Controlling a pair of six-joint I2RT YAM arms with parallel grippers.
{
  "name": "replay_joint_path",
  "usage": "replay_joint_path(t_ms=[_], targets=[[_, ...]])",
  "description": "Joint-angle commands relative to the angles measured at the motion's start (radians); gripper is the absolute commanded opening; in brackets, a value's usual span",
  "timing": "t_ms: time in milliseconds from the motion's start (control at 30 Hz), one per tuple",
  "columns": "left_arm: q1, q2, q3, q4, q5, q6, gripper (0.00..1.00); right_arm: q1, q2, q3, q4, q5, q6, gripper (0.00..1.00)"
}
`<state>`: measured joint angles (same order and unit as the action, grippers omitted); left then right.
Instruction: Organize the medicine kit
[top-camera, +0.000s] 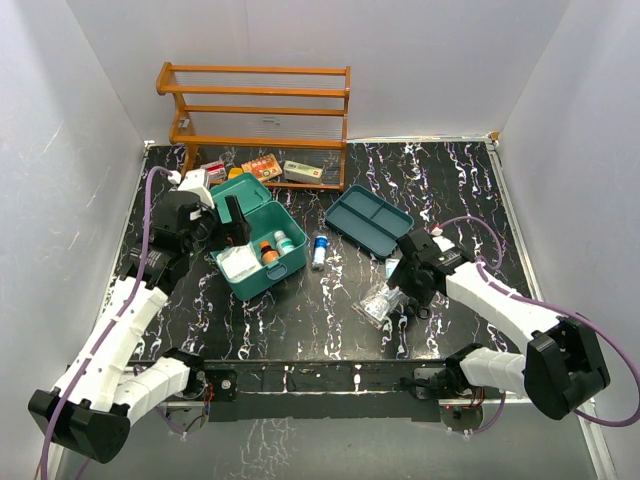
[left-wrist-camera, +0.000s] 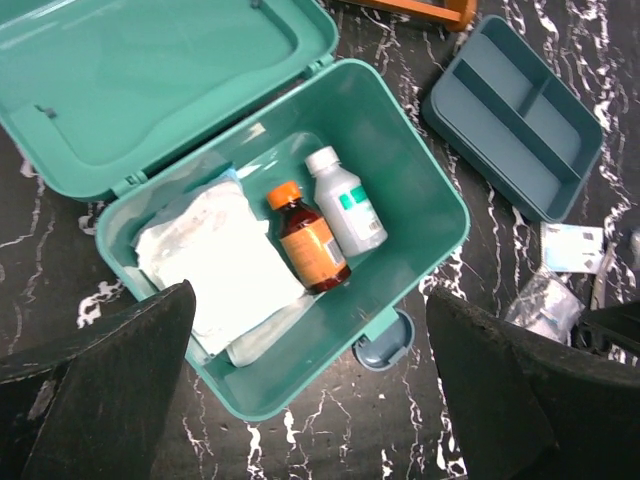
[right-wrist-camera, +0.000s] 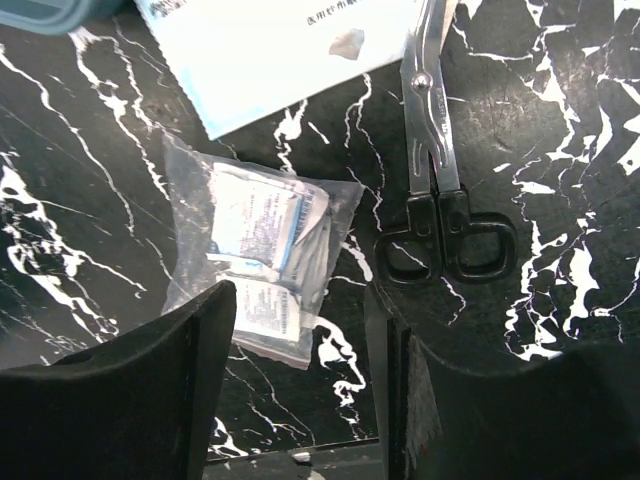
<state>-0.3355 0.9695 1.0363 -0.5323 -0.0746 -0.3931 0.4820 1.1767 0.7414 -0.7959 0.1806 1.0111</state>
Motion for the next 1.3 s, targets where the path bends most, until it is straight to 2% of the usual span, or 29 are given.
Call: replay_joint_path(t_ms=[0,333,533,667,1000,1267], targets=[[0.004,-0.054,-0.036,0.044,0.117,-0.016,0.99,-0.005,-0.002,-0.027,0.086,-0.008,-0.036,0.51],[-0.011,-0.092,-0.063,0.114,0.318,-0.052,0.93,-0.005,0.058,-0.063,0.146,-0.07,-0.094,0.45],[-0.011,-0.064,-0.052,0.172,0.417,-0.066,0.92,-0.005,0.102,-0.066,0.19,-0.092,-0.102,0.38],[-0.011,-0.005,-0.021,0.215,0.494,-0.082,0.91,-0.005,0.139,-0.07,0.198,-0.114,-0.118,0.29],[-0.016,0.107,0.01,0.306,0.615,-0.173,0.88,-0.005,0.151,-0.098,0.237,-0.121,-0.19,0.0],[-0.029,0.188,0.005,0.38,0.675,-0.254,0.88,-0.005,0.115,0.028,0.234,-0.183,-0.301,0.0]])
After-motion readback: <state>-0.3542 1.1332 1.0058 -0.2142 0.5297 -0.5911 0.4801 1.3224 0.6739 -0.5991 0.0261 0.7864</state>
